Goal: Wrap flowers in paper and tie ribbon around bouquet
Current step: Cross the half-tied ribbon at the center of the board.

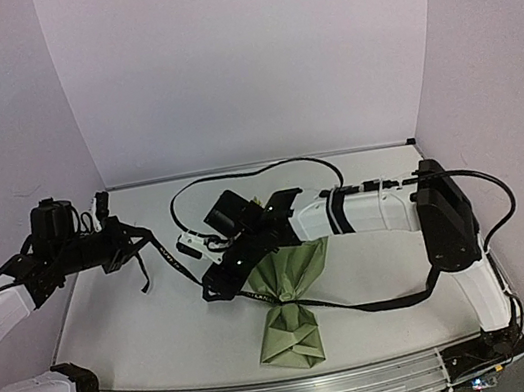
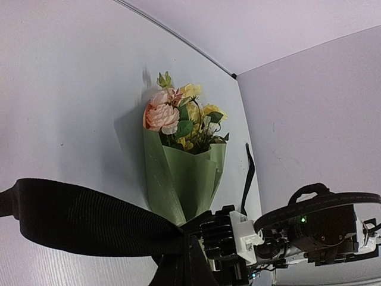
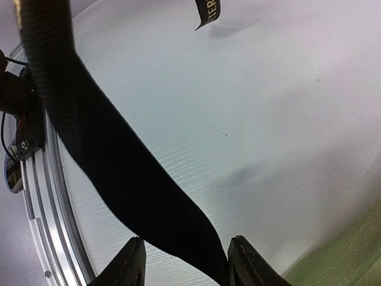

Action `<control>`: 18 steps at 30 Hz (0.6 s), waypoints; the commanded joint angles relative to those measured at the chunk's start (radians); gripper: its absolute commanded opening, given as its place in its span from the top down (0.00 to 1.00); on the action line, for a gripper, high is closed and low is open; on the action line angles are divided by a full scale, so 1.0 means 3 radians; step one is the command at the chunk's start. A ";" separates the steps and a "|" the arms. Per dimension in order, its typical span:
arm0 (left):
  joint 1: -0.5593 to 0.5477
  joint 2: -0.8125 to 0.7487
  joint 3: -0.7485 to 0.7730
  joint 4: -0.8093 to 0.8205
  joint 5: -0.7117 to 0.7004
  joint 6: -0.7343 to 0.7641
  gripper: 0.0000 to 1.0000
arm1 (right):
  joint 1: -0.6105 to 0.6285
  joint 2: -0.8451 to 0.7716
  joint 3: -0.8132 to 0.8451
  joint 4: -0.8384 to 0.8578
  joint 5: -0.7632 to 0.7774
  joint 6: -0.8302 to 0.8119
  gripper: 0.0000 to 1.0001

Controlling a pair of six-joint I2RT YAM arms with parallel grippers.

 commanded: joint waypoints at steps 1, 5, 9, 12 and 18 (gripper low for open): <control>-0.0016 -0.0082 0.0166 -0.0031 -0.0029 0.0046 1.00 | 0.0027 0.0083 0.0199 -0.0084 0.0202 -0.0045 0.53; -0.0014 -0.0101 0.0164 -0.0078 -0.0059 0.0061 1.00 | 0.0029 0.0081 0.0236 -0.0136 0.0398 -0.0046 0.66; -0.0015 -0.0113 0.0124 -0.0121 -0.0113 0.0070 1.00 | 0.0028 0.0031 0.0231 -0.0160 0.0537 -0.0043 0.95; -0.0014 -0.0108 0.0038 -0.0126 -0.0201 0.0064 1.00 | 0.0028 -0.0055 0.0185 -0.0200 0.0574 -0.0033 1.00; -0.0015 -0.0040 -0.0303 0.0031 -0.0460 0.0039 1.00 | 0.0027 -0.0471 -0.0254 -0.0202 0.0769 0.0088 1.00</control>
